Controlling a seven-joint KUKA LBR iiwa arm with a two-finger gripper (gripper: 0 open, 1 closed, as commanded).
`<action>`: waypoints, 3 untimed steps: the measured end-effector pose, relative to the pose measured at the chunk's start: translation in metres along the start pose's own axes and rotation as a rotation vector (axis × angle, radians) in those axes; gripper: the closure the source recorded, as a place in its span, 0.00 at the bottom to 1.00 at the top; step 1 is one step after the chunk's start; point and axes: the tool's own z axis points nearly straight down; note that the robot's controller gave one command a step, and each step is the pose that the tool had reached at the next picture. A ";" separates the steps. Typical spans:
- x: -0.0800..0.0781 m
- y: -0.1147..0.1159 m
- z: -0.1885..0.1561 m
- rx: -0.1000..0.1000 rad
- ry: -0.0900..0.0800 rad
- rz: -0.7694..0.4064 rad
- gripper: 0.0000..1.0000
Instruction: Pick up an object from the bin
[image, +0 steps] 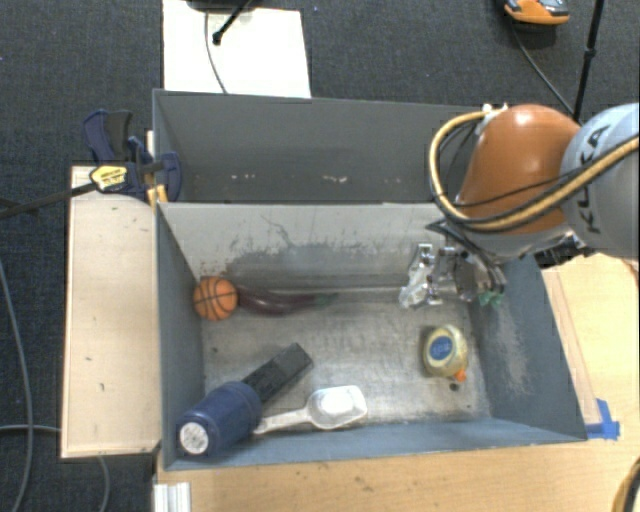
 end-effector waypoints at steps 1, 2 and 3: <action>0.000 0.000 0.000 0.000 0.001 0.000 1.00; 0.011 0.025 0.015 0.003 -0.001 -0.067 1.00; 0.007 0.053 0.034 0.000 0.002 -0.099 0.00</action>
Offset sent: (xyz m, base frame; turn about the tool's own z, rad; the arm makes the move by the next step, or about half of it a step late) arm -0.0277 0.0666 -0.0382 -0.1673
